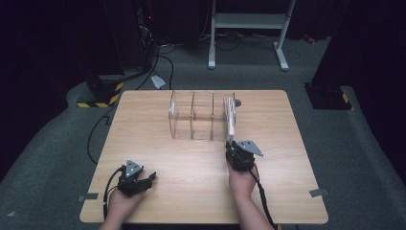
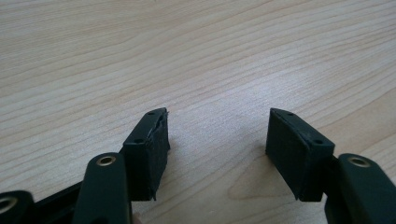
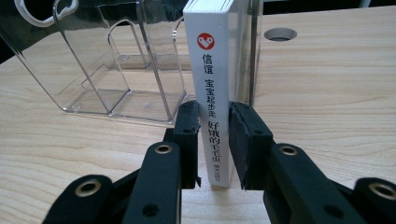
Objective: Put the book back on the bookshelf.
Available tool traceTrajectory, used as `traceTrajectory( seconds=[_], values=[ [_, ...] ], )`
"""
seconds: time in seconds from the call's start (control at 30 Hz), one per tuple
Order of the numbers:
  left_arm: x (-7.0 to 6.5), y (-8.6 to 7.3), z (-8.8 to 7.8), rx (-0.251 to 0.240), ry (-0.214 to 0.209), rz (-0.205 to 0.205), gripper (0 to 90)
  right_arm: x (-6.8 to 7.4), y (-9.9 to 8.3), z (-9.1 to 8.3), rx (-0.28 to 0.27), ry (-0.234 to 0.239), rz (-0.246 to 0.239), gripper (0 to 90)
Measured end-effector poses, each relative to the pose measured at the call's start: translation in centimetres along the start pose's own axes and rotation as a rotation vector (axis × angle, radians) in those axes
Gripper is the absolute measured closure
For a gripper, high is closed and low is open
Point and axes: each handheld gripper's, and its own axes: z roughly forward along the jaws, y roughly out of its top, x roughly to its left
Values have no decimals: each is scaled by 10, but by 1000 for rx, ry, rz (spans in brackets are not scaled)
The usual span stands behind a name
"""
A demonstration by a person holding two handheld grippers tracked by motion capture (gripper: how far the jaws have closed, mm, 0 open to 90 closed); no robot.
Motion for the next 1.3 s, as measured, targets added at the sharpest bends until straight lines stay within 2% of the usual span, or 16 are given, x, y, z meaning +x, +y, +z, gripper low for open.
traceTrajectory(
  seconds=[0.73,1.3],
  values=[
    [0,0,0,0,0,0,391,4,7,13,7,-34,23,731],
    [0,0,0,0,-1,-3,393,3,10,19,2,-32,30,729]
  ],
)
